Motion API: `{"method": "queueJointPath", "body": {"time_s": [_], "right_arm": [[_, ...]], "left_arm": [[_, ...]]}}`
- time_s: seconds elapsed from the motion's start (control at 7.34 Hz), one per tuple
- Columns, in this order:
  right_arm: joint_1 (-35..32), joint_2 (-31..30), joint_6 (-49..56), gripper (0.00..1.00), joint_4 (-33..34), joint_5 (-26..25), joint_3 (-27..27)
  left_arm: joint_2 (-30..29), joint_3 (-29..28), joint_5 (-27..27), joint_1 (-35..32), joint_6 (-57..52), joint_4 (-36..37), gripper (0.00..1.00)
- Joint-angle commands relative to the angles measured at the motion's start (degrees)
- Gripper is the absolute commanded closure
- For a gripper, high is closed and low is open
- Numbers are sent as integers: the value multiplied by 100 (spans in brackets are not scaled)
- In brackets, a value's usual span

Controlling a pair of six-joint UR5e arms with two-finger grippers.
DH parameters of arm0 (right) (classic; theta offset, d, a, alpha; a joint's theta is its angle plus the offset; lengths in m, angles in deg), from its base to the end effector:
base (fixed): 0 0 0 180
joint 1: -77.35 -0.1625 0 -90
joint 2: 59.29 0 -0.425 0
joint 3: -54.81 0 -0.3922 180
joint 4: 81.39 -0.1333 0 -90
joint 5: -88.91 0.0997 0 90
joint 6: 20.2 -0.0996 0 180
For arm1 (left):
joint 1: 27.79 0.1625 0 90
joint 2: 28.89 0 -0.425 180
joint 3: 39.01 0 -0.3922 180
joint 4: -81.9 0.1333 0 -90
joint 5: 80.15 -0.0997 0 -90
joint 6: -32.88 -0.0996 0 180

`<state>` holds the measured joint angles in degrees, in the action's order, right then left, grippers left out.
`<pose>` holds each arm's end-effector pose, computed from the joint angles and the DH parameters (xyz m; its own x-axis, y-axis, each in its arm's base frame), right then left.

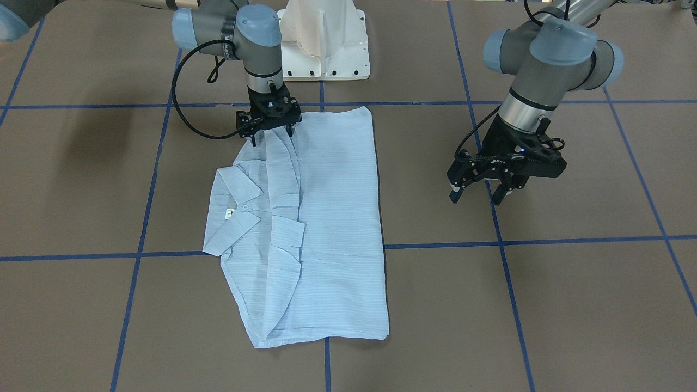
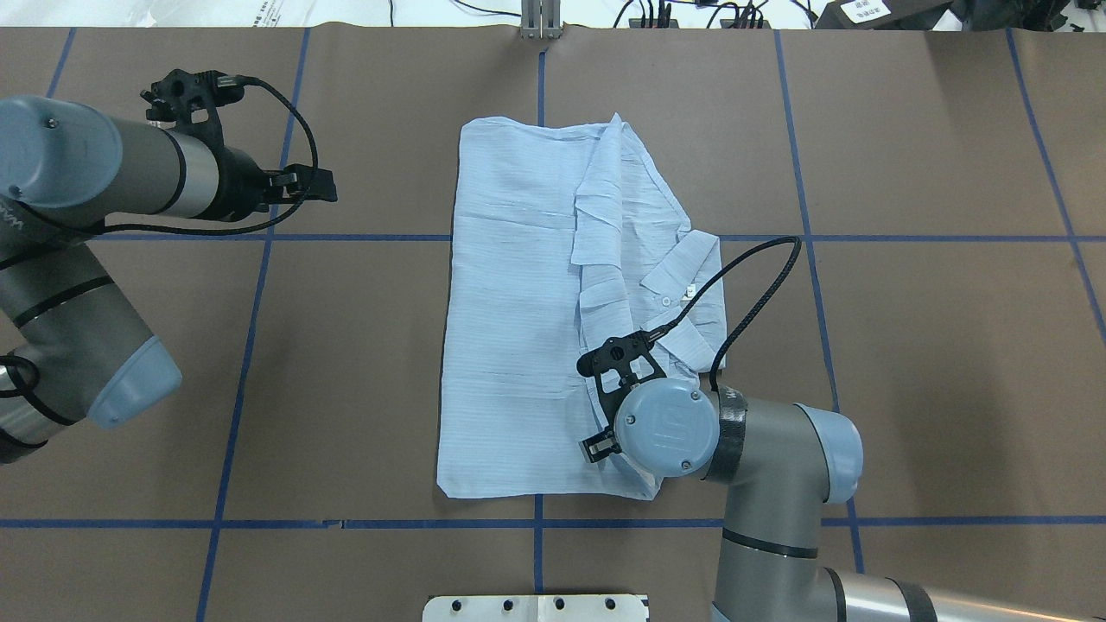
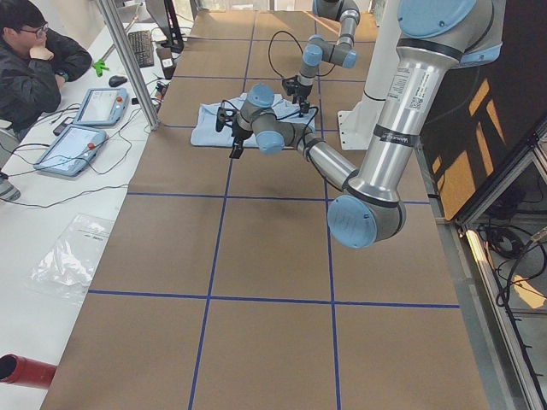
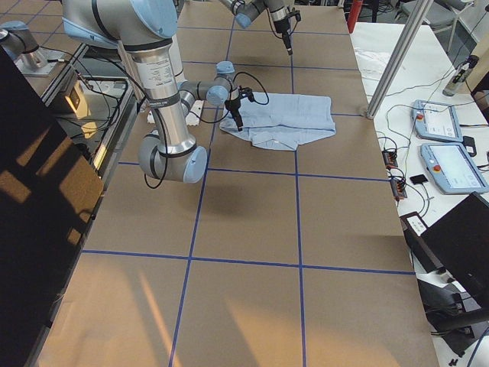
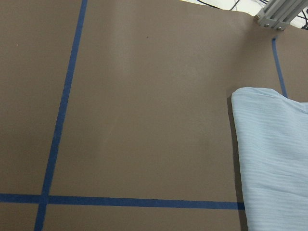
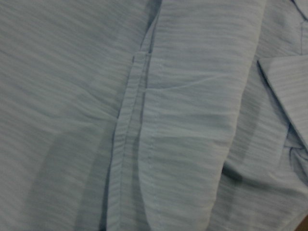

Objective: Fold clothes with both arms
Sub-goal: 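Lower the right gripper onto the collar area and press the fold flat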

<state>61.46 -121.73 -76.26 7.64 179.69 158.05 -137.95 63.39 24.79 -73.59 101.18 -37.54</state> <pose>-0.5739 -0.3005 0.2909 0.7431 -0.3689 0.5583 0.1806 0.9139 0.3635 0.3453 -0.5094 0.3192 0.5131 -0.0152 -0.8582 0.3723 0.9048 0.2066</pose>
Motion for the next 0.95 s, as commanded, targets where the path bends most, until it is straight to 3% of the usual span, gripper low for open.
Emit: {"method": "queueJointPath", "body": {"time_s": [0.0,0.41,0.82], "right_arm": [[-124,-48,77,0,9,36,65],[-405,-345,148,0,44,168,240],[-502,-1380,367,0,26,194,941]], "left_arm": [[-28,0,-9,70,16,0,0],[-150,26,-9,272,305,26,0],[-247,35,-44,405,438,26,0]]}}
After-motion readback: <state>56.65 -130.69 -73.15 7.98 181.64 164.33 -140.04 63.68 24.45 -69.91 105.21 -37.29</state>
